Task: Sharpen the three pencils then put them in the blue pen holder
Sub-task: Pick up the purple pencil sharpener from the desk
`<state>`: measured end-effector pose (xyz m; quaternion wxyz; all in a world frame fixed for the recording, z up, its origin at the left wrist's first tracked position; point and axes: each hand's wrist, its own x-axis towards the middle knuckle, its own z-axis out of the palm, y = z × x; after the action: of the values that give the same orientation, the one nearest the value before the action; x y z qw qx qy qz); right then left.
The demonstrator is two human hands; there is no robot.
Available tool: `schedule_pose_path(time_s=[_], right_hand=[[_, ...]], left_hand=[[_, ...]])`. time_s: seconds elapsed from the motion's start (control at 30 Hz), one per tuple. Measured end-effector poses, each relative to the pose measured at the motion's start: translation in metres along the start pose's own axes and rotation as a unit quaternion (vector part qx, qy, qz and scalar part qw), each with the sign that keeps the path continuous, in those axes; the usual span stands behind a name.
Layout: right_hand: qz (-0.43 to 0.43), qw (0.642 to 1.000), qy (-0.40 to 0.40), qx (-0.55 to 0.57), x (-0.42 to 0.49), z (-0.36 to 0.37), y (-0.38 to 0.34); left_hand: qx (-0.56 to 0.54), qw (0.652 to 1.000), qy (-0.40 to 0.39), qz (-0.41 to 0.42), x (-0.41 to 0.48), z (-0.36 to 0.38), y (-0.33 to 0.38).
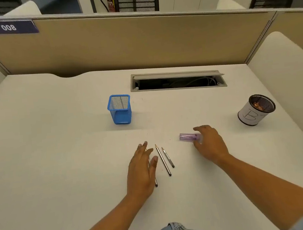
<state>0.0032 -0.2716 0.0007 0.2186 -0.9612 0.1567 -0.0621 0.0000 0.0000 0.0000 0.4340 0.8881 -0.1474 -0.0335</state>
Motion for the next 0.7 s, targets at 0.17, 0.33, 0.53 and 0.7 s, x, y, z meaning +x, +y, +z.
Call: schedule_pose_path(time_s=[0.17,0.33,0.53,0.7], right_hand=[[0.029,0.998,-0.061,0.005,0.005,-0.002,0.005],[0.044,0.99,-0.058,0.117,-0.009,-0.015,-0.009],[0.003,0.954,-0.162,0.252,-0.083,-0.038,-0.083],[0.027,0.91,-0.238,0.338,-0.126,-0.03,-0.115]], left_hand=[[-0.021,1.0,-0.019,0.012,-0.003,0.002,0.01],[-0.011,0.999,-0.042,0.026,-0.008,-0.012,0.024],[0.126,0.98,-0.098,0.115,-0.033,-0.042,0.04],[0.105,0.978,-0.099,0.153,-0.061,-0.045,0.039]])
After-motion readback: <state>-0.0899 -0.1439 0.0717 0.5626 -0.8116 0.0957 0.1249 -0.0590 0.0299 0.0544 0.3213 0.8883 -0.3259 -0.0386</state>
